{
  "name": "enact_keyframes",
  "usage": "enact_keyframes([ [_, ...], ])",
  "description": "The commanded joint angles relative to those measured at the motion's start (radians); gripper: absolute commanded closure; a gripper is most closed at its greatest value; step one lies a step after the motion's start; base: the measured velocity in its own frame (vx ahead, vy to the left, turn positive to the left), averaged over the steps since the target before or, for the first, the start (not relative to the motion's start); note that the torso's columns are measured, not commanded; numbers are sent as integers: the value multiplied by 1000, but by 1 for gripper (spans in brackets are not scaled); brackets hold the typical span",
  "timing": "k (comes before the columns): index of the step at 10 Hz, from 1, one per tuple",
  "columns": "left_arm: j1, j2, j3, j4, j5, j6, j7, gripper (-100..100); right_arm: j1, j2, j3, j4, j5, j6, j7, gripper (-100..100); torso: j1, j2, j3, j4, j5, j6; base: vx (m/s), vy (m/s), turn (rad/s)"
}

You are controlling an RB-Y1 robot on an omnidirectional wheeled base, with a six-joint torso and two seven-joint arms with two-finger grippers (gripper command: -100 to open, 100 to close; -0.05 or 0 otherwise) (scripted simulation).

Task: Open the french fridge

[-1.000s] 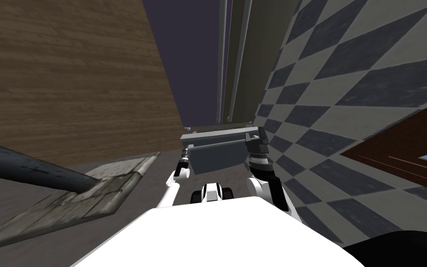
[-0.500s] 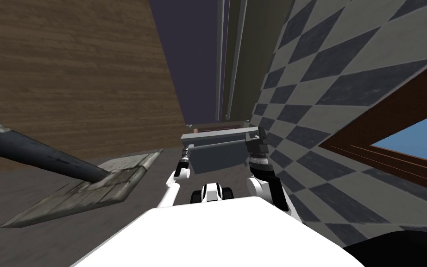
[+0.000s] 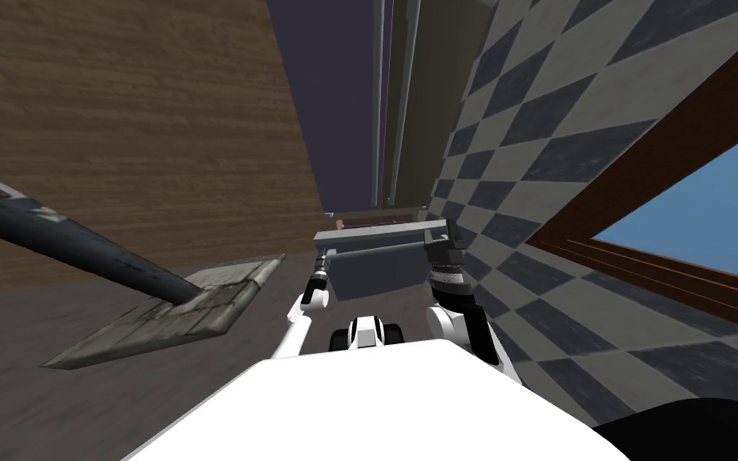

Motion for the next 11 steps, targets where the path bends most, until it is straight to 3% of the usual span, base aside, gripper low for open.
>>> enact_keyframes([
  [1,-51,8,10,-26,4,73,1,-100,0,0,0,0,0,0,0,0,1,-4,-2,-1,0,0,-34,-3,33],
  [4,-98,16,18,-56,9,147,2,-100,0,0,0,0,0,0,0,0,-1,9,5,5,-2,-2,-39,-9,28],
  [6,-85,16,16,-48,9,152,3,-100,0,0,0,0,0,0,0,0,-2,13,7,8,-3,-1,-16,-4,7],
  [7,-85,16,16,-44,9,157,3,0,0,0,0,0,0,0,0,0,-2,11,6,6,-2,-1,0,0,0],
  [11,-76,14,15,-36,9,163,3,0,0,0,0,0,0,0,0,0,0,4,2,0,0,-1,0,0,0],
])
